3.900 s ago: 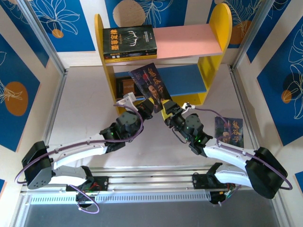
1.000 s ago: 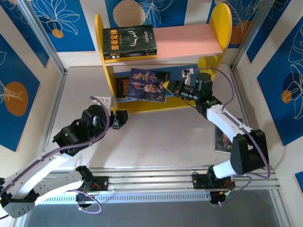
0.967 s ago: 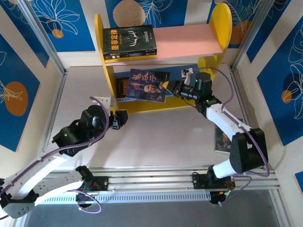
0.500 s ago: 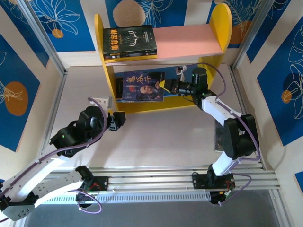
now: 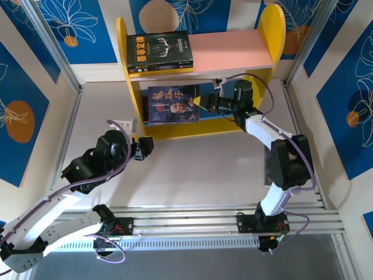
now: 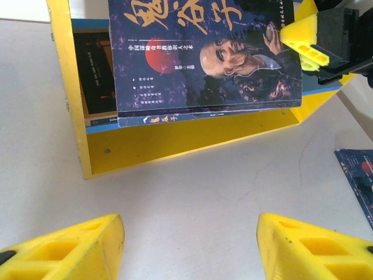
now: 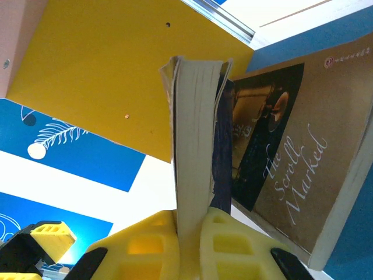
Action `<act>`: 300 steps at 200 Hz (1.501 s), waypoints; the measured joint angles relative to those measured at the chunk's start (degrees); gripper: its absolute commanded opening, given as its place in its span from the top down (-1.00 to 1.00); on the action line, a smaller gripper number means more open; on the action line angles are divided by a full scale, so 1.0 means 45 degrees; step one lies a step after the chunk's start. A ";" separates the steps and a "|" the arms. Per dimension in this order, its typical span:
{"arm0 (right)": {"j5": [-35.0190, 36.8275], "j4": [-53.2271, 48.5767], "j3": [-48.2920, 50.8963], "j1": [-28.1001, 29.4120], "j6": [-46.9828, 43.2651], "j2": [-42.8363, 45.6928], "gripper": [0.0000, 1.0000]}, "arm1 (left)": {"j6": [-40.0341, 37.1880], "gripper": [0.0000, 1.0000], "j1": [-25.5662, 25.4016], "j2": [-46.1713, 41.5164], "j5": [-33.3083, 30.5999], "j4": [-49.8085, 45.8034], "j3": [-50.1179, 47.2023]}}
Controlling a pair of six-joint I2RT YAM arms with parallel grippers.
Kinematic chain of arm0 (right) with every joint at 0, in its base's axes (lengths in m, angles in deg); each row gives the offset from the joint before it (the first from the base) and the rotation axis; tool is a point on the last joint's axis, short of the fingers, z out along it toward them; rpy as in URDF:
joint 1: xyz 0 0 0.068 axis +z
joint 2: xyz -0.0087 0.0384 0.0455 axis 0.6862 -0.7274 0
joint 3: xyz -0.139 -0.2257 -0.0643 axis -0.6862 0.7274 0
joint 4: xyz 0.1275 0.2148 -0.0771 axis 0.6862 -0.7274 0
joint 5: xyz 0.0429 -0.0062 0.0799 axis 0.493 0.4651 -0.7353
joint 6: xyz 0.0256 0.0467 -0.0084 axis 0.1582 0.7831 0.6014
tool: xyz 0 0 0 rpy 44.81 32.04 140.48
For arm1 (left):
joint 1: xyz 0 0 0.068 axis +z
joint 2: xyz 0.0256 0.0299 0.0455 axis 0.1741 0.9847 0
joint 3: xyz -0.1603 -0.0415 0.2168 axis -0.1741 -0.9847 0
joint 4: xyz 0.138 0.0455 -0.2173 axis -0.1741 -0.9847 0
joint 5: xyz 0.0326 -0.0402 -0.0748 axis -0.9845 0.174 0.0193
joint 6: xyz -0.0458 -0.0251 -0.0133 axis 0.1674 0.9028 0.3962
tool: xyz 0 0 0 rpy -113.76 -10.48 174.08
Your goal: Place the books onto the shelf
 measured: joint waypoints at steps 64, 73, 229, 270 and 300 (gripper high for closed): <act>-0.0029 -0.0097 -0.0680 0.0073 -0.0325 -0.0588 0.91 | 0.0000 -0.24 0.0058 -0.0010 0.0087 -0.0107 -0.0015; 0.0005 -0.0223 -0.0797 0.0097 -0.0437 -0.0675 0.91 | 0.0005 -0.24 0.0063 -0.0010 0.0087 -0.0136 -0.0019; 0.1506 -0.3385 -0.2123 0.0204 -0.1870 -0.1690 0.24 | 0.0005 -0.25 0.0146 -0.0563 0.0117 -0.0573 -0.0238; 0.2006 -0.4177 -0.2297 0.0189 -0.2263 -0.1690 -0.02 | 0.0000 -0.25 0.0170 -0.0597 0.0107 -0.0758 -0.0287; 0.2312 -0.4541 -0.2297 0.0165 -0.2574 -0.1690 -0.11 | 0.0005 -0.25 0.0204 -0.0665 0.0073 -0.0811 -0.0316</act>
